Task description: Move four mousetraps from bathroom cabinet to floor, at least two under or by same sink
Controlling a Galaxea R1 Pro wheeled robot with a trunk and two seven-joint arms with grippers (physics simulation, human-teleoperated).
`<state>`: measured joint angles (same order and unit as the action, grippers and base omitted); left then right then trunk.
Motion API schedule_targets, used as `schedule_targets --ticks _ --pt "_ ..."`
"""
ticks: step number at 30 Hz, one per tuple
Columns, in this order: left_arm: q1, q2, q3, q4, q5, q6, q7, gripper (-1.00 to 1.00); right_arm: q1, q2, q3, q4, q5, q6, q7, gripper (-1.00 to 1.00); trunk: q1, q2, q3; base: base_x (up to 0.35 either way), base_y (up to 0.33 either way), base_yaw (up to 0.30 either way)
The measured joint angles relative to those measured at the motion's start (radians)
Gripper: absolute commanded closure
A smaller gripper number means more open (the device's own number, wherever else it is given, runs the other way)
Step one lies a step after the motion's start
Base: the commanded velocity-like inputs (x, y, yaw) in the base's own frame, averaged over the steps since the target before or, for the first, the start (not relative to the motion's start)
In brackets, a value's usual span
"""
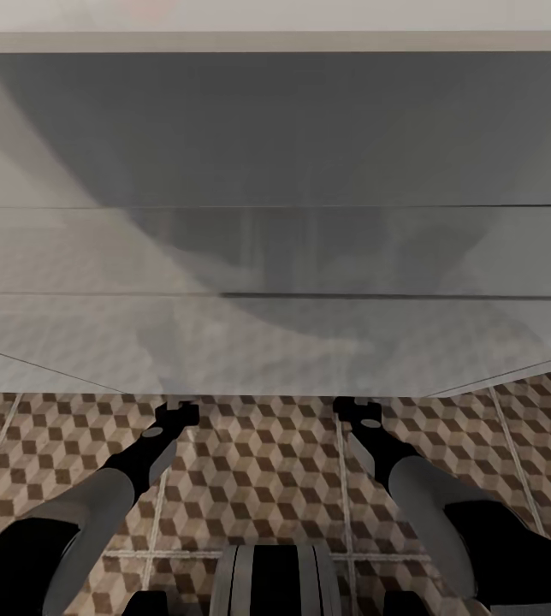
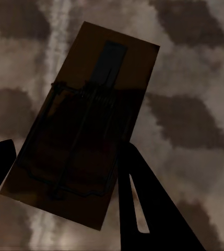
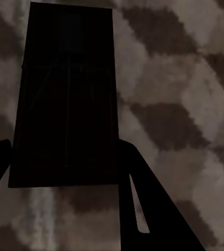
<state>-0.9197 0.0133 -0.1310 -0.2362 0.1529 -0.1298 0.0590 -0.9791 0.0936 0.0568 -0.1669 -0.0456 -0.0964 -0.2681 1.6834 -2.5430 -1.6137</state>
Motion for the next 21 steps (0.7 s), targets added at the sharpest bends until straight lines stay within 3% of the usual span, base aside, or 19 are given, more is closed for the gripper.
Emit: schedule_targets --ticks 21 --pt "-0.02 -0.025 -0.004 0.004 -0.004 0.022 -0.001 1.0 -0.013 0.0 -0.001 0.003 -0.002 0.002 0.0 1.0 0.0 0.0 0.0 0.0 0.0 0.0"
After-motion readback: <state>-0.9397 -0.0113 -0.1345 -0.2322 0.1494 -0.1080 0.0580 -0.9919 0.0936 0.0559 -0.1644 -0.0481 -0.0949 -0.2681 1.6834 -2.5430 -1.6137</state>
